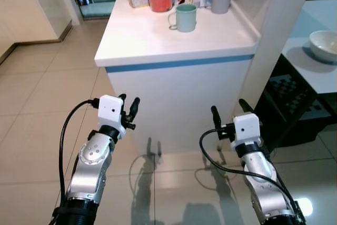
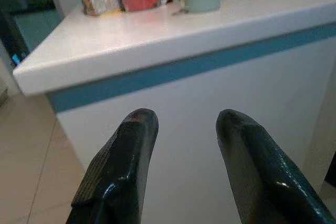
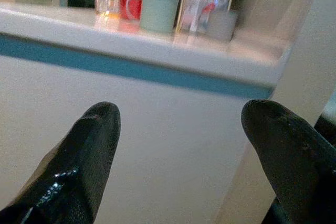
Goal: Setting the table
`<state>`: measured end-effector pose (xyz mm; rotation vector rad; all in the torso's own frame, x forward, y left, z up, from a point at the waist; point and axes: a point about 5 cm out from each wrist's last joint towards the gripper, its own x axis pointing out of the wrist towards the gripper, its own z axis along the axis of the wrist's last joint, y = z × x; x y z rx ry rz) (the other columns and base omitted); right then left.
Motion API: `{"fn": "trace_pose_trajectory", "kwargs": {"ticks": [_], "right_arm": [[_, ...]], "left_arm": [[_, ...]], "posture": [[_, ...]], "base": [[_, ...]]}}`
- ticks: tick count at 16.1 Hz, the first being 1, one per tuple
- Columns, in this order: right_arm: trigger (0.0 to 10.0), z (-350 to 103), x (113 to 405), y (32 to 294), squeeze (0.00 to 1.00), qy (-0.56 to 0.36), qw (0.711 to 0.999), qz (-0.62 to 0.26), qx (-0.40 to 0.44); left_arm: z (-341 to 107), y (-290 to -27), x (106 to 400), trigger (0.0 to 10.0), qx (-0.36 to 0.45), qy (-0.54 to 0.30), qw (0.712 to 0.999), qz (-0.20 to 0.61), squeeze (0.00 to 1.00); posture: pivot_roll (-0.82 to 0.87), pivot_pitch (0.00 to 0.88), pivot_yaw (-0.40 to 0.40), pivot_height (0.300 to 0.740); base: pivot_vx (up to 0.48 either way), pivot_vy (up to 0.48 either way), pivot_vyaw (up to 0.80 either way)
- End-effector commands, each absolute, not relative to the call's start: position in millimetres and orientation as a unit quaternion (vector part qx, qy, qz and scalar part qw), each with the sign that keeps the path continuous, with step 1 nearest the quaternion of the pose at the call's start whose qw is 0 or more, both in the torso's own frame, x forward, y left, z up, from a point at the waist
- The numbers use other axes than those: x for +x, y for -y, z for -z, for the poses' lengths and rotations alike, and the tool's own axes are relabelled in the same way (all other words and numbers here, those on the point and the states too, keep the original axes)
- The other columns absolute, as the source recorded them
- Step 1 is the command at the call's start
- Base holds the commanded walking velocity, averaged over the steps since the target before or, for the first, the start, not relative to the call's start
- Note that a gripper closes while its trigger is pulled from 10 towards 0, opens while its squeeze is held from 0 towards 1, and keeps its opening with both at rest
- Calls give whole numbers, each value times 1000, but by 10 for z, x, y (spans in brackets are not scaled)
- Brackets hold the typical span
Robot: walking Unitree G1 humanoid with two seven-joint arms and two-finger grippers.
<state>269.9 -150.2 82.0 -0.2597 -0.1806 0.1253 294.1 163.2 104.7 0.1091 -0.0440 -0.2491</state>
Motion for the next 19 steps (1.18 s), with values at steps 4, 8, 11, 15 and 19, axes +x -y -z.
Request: {"fn": "trace_pose_trajectory", "kwargs": {"ticks": [4,8,11,15,19], "right_arm": [[10000,-957,2725,1562,0,129,981,-47,-140],[10000,-1140,2807,1510,0,156,978,-47,-130],[10000,-1136,2808,1512,0,156,977,-49,-133],[10000,-1143,2797,1492,0,160,976,-52,-138],[10000,-1072,2780,1422,0,145,980,-60,-125]], "left_arm": [[-1199,-1612,2961,10000,60,66,988,126,0],[-1209,-1579,2987,10000,61,67,988,127,0],[-1213,-1568,2988,10000,60,69,988,127,0],[-1202,-1530,3015,10000,89,57,985,135,0],[-1151,-1491,3029,10000,129,38,980,145,0]], "posture": [[-4,0,81,740],[-9,0,74,740],[-7,0,73,740],[-6,0,78,740],[17,0,80,740]], "base": [[0,456,0],[0,436,0],[0,426,0],[431,0,0],[0,0,0]]}}
